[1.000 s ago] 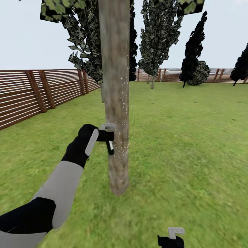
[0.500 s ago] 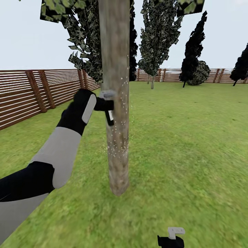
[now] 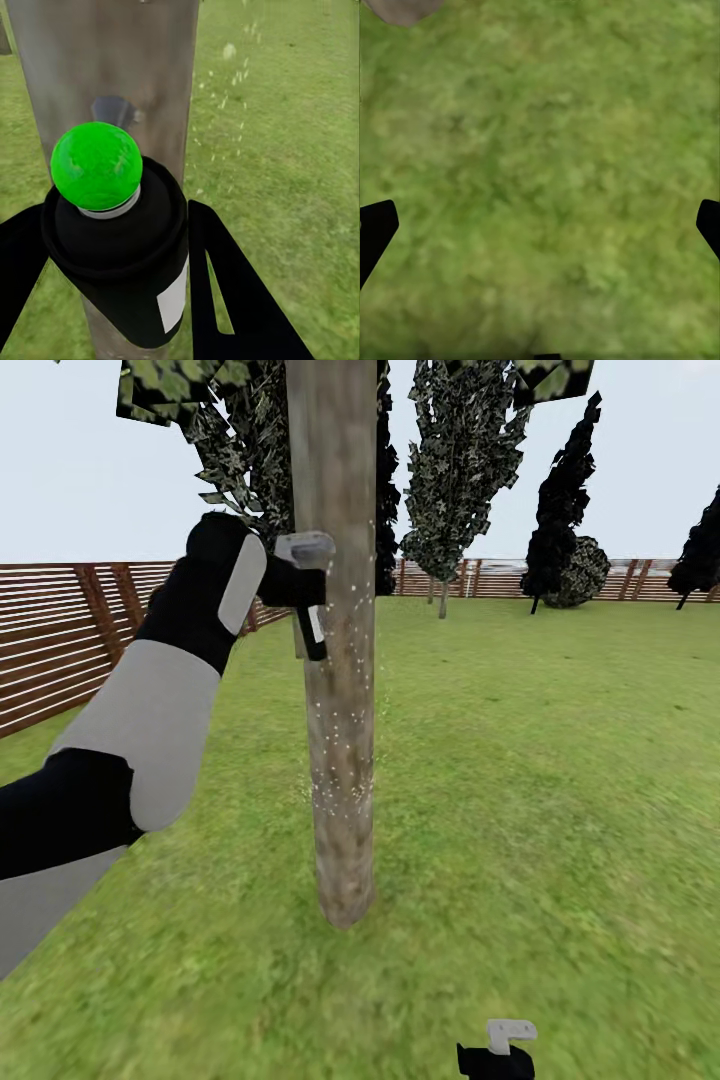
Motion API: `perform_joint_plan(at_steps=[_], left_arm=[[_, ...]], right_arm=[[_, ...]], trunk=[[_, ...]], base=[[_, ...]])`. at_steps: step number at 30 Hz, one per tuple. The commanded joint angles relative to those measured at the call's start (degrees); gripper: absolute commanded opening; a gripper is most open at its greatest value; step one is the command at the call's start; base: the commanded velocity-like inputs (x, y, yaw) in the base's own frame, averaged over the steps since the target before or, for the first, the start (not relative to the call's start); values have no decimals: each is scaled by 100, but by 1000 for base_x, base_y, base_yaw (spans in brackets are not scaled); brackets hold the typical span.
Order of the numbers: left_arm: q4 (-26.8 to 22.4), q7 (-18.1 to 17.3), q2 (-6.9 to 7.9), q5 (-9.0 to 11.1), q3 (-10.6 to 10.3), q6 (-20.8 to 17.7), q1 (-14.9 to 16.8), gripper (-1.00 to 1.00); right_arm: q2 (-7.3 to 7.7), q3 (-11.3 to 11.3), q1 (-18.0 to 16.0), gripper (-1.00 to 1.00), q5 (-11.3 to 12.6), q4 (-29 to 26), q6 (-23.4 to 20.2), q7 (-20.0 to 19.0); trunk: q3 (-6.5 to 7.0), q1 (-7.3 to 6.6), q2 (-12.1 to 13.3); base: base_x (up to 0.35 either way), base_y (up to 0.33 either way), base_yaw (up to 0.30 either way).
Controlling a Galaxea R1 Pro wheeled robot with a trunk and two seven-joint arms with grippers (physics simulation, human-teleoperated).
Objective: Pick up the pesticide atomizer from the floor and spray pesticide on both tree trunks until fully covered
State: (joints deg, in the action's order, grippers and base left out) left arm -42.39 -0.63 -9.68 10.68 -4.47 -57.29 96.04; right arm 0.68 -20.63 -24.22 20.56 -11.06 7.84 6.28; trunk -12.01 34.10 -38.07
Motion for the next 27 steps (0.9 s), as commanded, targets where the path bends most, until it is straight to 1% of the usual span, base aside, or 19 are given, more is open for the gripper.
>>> perform_joint_plan(at_steps=[1, 3, 6, 7, 8, 9, 11, 12, 15, 17, 18, 19, 22, 24, 27], left_arm=[[0, -7, 1, 3, -4, -19, 29, -100], [2, -7, -4, 3, -2, -19, 133, -100], [3, -7, -7, 4, -1, -19, 169, -100], [3, -7, -5, 4, -1, -19, 173, -100], [6, -7, 2, 4, 6, -19, 177, -100], [98, -7, 7, 2, 15, -17, 178, -100], [195, -7, 14, -2, 25, -13, 178, -100], [244, -3, 48, -4, 29, -11, 179, -100], [351, 1, 223, -5, 33, -10, 179, -100], [410, 5, 373, -10, 34, -10, 179, -100], [436, 4, 493, -12, 34, -10, 179, -100], [448, 3, 536, -13, 34, -10, 180, -100], [465, 2, 572, -13, 51, -10, 180, -100], [750, 2, 580, -7, 68, -6, 181, -100], [957, 2, 581, -5, 78, 1, 180, -100]], right_arm=[[3, -50, -4, 100, 53, -2, 15, 23], [3, -48, -4, 100, 53, -2, 15, 23], [6, -43, -4, 100, 59, 14, 15, 23], [8, -41, -4, 100, 60, 95, 17, 23], [10, -37, -4, 100, 65, 529, 27, 17], [11, -38, -4, 100, 65, 738, 86, 15], [11, -38, -4, 100, 69, 882, 200, 14], [11, -38, -4, 100, 70, 935, 230, 14], [11, -38, -4, 100, 71, 982, 256, 14], [11, -38, -4, 100, 71, 987, 259, 14], [11, -38, -4, 100, 71, 990, 261, 14], [11, -38, -4, 100, 71, 991, 261, 14], [11, -38, -4, 100, 71, 991, 261, 14], [11, -38, -4, 100, 71, 991, 256, 14], [11, -38, -4, 100, 71, 991, 253, 14]], trunk=[[-9, 1, -7], [-9, 1, -7], [-9, 1, -7], [-9, 1, -7], [-9, 1, -7], [-9, 1, -7], [-9, 1, -7], [-9, 1, -7], [-9, 1, -7], [-9, 1, -7], [-9, 1, -7], [-9, 1, -7], [-9, 1, -7], [-9, 1, -7], [-9, 1, -7]], base=[[0, 0, 0], [0, 0, 0], [0, 0, 0], [0, 0, 0], [0, 0, 0], [0, 0, 0], [0, 0, 0], [0, 0, 0], [0, 0, 0], [0, 0, 0], [0, 0, 0], [0, 0, 0], [0, 0, 0], [0, 0, 0], [0, 0, 0]])
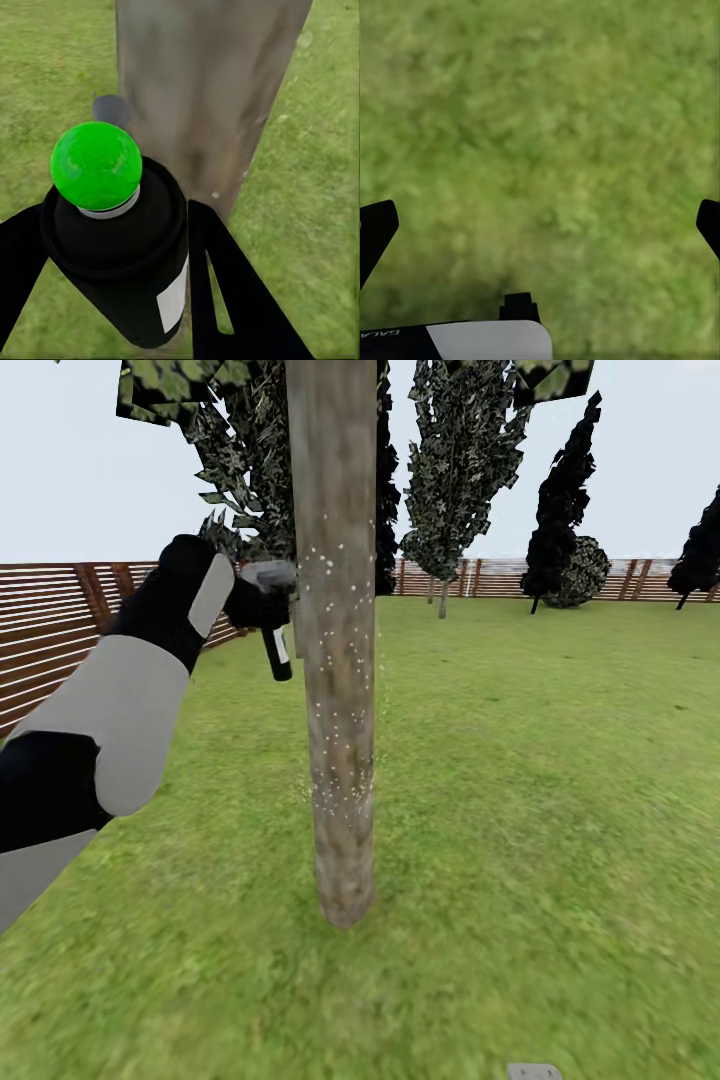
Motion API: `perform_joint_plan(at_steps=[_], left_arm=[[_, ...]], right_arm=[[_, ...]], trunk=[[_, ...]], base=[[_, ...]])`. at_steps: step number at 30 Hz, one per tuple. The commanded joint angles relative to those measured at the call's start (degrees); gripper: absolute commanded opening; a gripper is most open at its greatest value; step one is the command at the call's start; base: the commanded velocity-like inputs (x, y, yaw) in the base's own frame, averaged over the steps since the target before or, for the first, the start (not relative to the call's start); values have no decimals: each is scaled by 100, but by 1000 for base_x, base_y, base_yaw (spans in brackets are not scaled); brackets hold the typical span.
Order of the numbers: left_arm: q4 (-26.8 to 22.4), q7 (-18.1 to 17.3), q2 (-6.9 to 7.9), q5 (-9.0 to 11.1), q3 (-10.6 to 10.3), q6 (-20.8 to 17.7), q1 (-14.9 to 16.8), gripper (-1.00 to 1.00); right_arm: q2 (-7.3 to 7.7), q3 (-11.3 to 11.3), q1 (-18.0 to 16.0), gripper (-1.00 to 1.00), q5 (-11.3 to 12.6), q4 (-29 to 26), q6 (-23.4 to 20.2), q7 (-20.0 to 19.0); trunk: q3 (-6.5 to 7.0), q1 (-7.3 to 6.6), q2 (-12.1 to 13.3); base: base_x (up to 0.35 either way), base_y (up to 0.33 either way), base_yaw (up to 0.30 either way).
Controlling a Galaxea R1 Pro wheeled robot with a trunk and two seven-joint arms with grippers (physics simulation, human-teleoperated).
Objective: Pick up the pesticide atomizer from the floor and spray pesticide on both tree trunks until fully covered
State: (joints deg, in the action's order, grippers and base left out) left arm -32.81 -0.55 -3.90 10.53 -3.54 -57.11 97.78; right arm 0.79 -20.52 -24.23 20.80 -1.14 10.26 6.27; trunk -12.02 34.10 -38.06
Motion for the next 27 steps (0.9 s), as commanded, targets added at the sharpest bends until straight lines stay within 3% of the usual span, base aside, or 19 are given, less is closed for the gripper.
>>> perform_joint_plan(at_steps=[1, 6, 11, 27], left_arm=[[138, -6, 0, 14, -14, -12, 5, -100], [892, 6, -15, 19, -7, 21, 4, -100], [1773, 11, -27, 19, -10, 305, 4, -100], [1930, 10, -229, 19, -15, 404, 4, -100]], right_arm=[[0, -49, -3, 100, 47, -1, 11, 14], [-1, -49, -3, 100, 47, -1, 11, 14], [-3, -49, -3, 100, 47, -1, 11, 14], [-8, -49, -3, 100, 47, 1, 20, 14]], trunk=[[-9, 1, -8], [-9, 1, -8], [-9, 1, -8], [-9, 1, -8]], base=[[0, 0, 0], [0, 0, 0], [-113, 0, 0], [-195, 0, 0]])
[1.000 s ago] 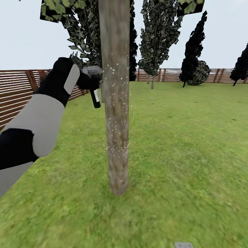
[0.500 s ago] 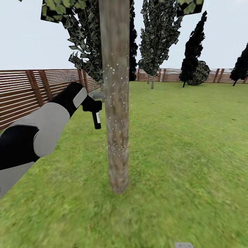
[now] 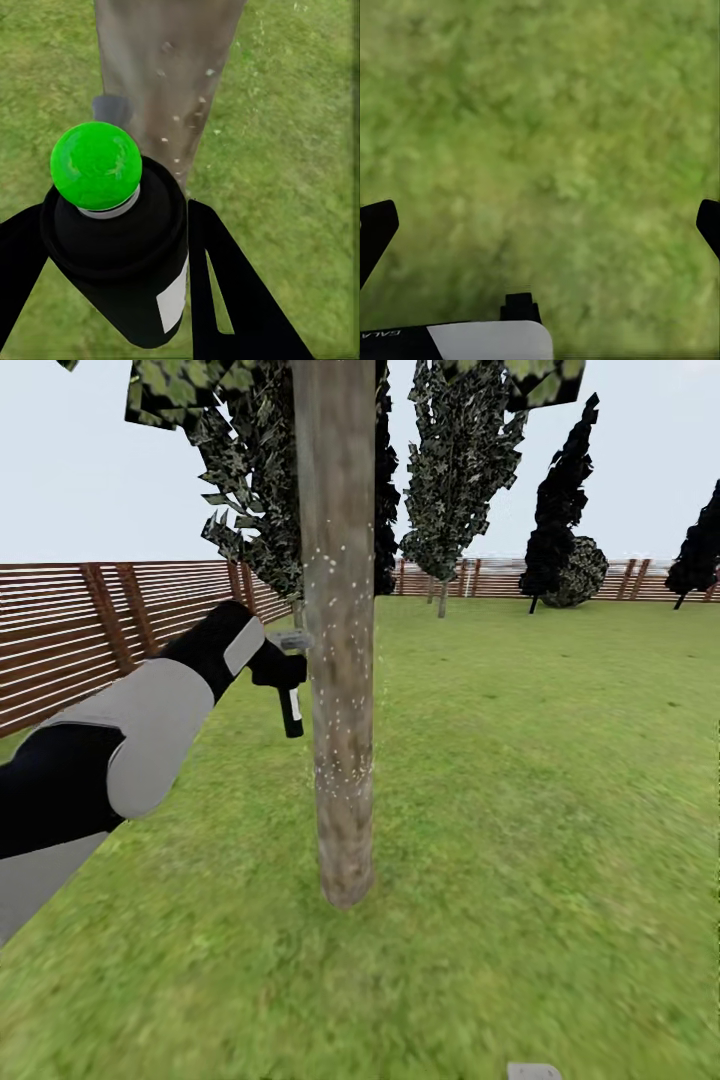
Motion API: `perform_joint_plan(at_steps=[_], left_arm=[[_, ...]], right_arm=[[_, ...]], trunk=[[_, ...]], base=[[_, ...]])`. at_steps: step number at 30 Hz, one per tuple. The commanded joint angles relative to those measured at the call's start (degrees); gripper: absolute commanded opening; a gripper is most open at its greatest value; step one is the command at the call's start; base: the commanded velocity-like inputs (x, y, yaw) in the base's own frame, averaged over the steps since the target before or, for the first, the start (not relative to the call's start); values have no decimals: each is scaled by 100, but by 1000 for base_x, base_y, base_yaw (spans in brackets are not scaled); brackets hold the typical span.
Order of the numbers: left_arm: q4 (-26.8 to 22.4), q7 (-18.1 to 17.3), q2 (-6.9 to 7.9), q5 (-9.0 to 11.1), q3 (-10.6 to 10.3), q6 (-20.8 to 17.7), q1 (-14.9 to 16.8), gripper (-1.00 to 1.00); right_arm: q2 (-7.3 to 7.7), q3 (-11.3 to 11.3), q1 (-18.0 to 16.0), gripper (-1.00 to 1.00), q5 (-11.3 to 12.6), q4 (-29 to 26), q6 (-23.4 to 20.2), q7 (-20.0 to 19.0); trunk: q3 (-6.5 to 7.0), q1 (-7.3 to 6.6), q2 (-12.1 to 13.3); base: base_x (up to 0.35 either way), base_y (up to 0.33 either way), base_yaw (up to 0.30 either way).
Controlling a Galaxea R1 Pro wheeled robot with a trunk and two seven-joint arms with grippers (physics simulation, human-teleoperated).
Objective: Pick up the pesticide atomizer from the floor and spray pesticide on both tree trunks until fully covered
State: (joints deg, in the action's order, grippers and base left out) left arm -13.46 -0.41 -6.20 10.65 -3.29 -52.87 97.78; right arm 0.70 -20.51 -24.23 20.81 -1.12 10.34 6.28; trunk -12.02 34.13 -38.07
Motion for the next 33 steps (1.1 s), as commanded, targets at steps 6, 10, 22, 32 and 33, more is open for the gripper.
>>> perform_joint_plan(at_steps=[6, 10, 22, 32, 33], left_arm=[[1095, -11, -141, 1, -40, 1387, -37, -100], [1173, -70, -144, -7, -40, 2129, -469, -100], [1181, -281, -136, -27, -40, 3823, -2408, -100], [1179, -277, -118, -27, -40, 4695, -3647, -100], [1181, -277, -118, -27, -40, 4699, -3652, -100]], right_arm=[[0, -50, -3, 100, 46, 6, 12, 14], [0, -50, -3, 100, 46, 7, 12, 14], [0, -50, -2, 100, 46, 7, 12, 14], [0, -50, 0, 100, 53, 7, 4, 6], [0, -50, 1, 100, 53, 7, 3, 6]], trunk=[[-9, -2, -7], [-9, -2, -7], [-9, -2, -7], [-9, -2, -7], [-9, -2, -7]], base=[[-47, 0, 0], [-1, 0, 0], [0, 0, 0], [0, 89, 0], [0, 307, 0]])
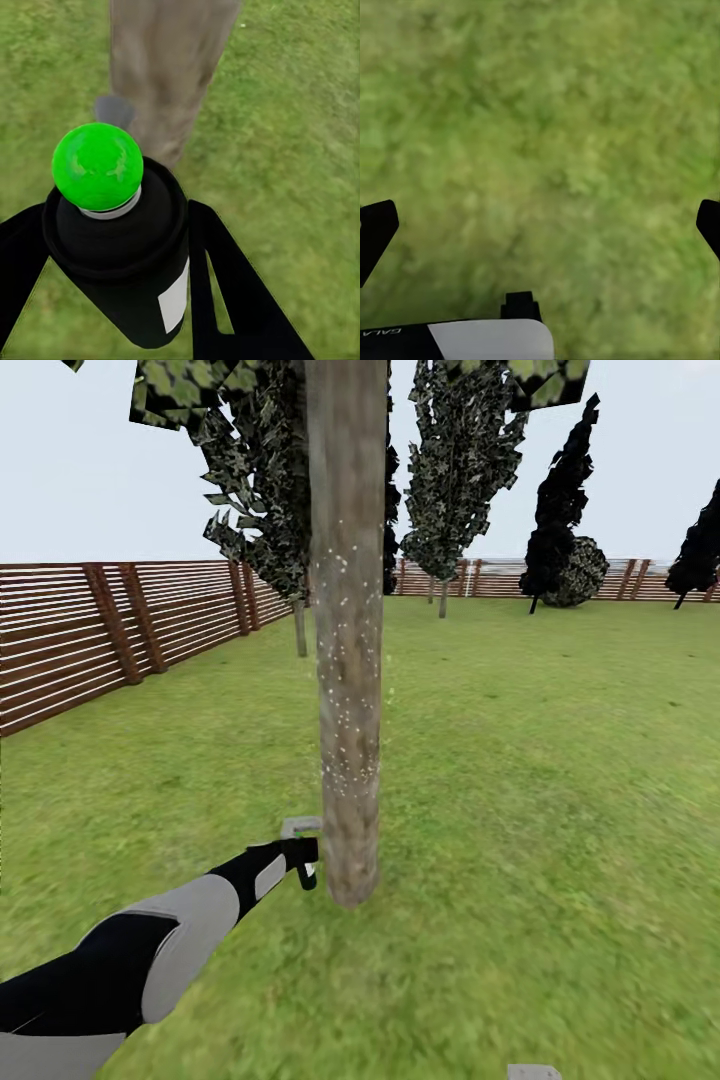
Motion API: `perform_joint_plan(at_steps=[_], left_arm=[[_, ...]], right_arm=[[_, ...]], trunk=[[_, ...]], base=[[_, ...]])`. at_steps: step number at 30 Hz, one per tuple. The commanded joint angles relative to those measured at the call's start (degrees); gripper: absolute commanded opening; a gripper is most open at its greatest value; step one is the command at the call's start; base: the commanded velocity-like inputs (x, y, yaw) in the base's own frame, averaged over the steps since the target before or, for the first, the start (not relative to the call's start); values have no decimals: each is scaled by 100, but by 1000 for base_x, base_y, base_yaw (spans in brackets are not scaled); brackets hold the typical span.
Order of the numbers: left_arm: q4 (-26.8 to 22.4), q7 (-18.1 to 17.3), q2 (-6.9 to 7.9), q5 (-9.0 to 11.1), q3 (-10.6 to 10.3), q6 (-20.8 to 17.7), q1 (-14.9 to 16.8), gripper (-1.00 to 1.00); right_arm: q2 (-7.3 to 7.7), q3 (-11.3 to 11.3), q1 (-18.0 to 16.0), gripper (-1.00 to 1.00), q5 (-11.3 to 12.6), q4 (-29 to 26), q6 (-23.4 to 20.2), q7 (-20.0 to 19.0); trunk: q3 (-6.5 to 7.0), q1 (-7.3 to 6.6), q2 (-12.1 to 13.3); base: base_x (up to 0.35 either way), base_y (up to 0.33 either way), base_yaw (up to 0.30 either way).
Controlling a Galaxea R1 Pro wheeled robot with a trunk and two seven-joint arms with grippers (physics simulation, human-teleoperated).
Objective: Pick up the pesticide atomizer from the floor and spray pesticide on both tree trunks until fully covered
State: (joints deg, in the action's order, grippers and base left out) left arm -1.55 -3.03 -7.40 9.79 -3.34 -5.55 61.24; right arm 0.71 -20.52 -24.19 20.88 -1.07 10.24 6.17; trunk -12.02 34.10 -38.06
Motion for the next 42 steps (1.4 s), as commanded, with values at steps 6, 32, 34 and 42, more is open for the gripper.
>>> perform_joint_plan(at_steps=[6, 32, 34, 42], left_arm=[[-4, -92, 2, 58, -35, -39, -7, -100], [-4, -347, 0, 58, -35, -60, -7, -100], [-4, -347, -2, 58, -35, -60, -7, -100], [-4, -348, -7, 58, -35, -60, -7, -100]], right_arm=[[-12, -49, -5, 100, 47, 2, 13, 16], [-44, -49, -1, 100, 47, 2, 13, 7], [-44, -49, 0, 100, 47, 2, 13, 7], [-53, -49, -2, 100, 47, 2, 13, 5]], trunk=[[-8, 1, -7], [-8, 1, -7], [-8, 1, -7], [-8, 1, -7]], base=[[0, 338, -71], [31, 350, -175], [1, 350, -90], [0, 350, -257]])
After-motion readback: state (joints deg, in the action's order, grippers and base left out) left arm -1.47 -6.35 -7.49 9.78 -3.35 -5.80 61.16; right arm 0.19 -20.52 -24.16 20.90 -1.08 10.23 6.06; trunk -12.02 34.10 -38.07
